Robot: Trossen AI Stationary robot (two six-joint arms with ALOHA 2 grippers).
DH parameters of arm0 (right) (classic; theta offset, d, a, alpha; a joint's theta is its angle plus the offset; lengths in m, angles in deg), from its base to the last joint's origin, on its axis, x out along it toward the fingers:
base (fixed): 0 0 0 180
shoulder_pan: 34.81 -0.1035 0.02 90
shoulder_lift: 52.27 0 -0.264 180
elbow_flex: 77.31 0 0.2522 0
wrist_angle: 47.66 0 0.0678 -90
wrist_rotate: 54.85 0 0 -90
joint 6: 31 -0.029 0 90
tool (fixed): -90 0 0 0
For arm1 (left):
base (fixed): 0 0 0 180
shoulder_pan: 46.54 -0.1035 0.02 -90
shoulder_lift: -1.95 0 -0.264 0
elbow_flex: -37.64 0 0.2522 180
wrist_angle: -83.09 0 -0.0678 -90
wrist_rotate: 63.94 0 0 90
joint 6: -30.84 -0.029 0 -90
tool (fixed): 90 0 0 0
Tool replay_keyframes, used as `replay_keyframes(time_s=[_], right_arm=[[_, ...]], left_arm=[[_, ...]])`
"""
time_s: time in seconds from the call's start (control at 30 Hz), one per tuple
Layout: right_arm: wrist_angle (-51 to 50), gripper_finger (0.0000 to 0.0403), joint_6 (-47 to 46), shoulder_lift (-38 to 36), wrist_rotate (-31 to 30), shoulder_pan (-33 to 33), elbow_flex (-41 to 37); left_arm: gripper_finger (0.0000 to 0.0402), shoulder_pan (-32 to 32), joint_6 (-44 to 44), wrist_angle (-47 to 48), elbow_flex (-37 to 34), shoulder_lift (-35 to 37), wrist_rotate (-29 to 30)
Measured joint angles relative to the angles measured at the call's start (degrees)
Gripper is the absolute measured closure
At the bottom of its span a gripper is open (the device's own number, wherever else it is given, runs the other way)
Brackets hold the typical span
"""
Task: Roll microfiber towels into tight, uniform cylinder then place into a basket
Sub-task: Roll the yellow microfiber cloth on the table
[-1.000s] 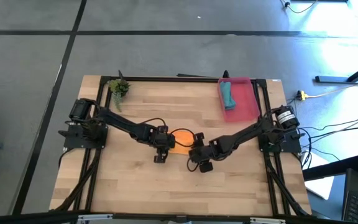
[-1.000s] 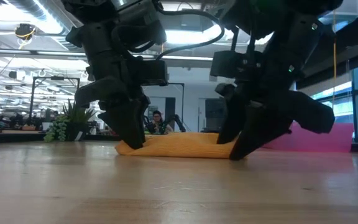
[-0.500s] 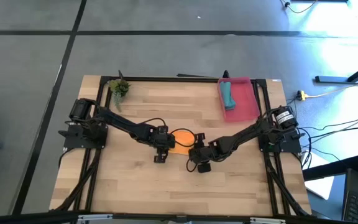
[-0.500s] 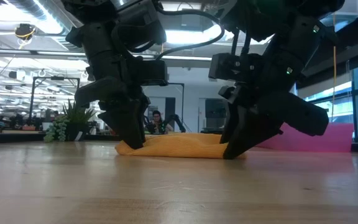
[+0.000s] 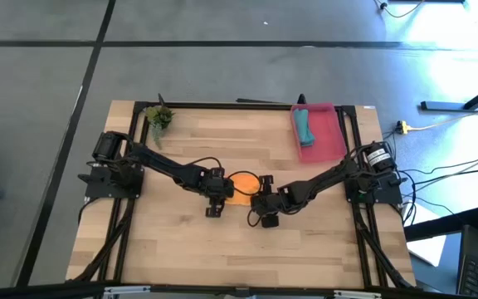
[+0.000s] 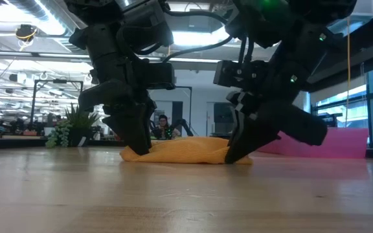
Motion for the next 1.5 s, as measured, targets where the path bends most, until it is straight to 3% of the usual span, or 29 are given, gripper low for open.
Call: replay_keyframes(time_s=[0.3,0.63,0.83,1.17,1.5], right_arm=[[-0.5,0.0396,-0.1,-0.4,3.4,0.4,0.0],[-7.0,0.0397,-0.1,-0.6,14.9,5.2,4.5],[-10.3,0.0397,0.1,-0.6,18.5,8.6,7.7],[-15.3,0.0397,-2.0,-0.6,42.0,13.1,11.8],[-15.2,0.0396,-10.6,-0.6,54.8,19.5,11.5]], left_arm=[[0.0318,0.0,0.1,0.0,0.0,0.0,0.0],[0.0317,0.0,-0.1,0.0,0.0,0.0,-0.1],[0.0317,0.0,-0.3,0.0,0.0,0.0,-0.2],[0.0317,-1.1,-0.8,0.0,0.0,0.0,-2.0],[0.0317,-1.0,-4.9,-0.1,0.0,0.0,-2.2]])
